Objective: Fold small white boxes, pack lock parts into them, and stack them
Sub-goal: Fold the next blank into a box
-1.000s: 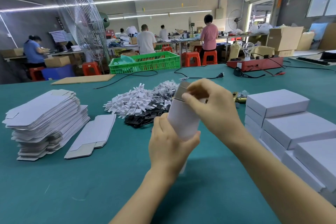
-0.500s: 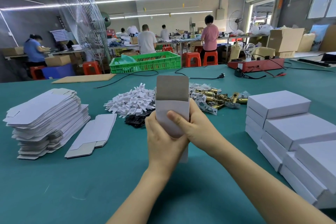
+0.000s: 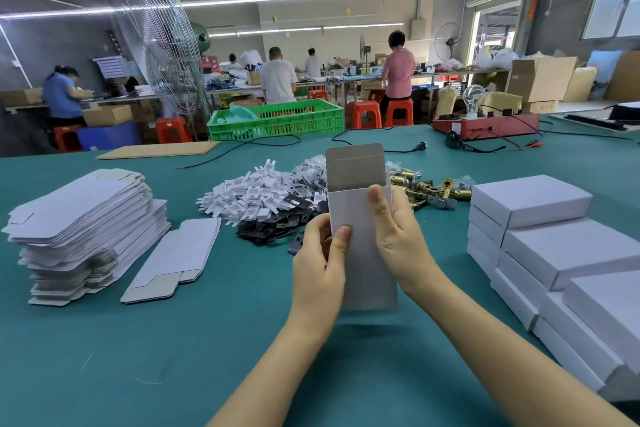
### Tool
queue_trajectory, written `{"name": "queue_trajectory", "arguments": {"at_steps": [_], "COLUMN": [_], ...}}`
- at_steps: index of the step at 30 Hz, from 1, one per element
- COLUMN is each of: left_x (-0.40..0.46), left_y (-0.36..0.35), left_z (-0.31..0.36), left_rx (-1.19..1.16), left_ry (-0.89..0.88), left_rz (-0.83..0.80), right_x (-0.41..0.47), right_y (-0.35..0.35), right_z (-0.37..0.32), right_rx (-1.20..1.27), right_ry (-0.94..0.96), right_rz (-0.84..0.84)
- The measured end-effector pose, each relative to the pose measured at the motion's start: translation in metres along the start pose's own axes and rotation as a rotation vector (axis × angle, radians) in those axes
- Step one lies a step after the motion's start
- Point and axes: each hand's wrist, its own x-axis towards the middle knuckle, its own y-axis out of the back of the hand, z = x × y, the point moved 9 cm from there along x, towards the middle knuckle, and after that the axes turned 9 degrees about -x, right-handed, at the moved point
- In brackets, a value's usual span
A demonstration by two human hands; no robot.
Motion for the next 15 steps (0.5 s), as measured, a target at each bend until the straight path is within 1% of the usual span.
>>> {"name": "queue_trajectory", "arguments": {"at_steps": [2,8,11,15], "left_x": [0.000,-0.003,-0.007,-0.010], "left_y": [0.000,-0.004,-0.008,-0.015], "left_z": [0.001,0.011,0.019,0.027], "left_rx": [0.028,0.065,0.070,0.031], "left_ry": [-0.018,-0.117,-0.181,-0.231], "left_rz": [-0.008,-0.036,-0.052,-0.117], "right_x": [0.000,0.003,0.003,0.006], "right_y": [0.003,0.010,0.009,0.013], "right_z": [0.004,0.026,0.026,0.028], "right_rx": [-0.022,-0.014,-0.005,0.013], "right_ry": [-0.016,-0.198,-0.198,-0.179], "right_rz": [0.030,0.119,0.133,0.122]}}
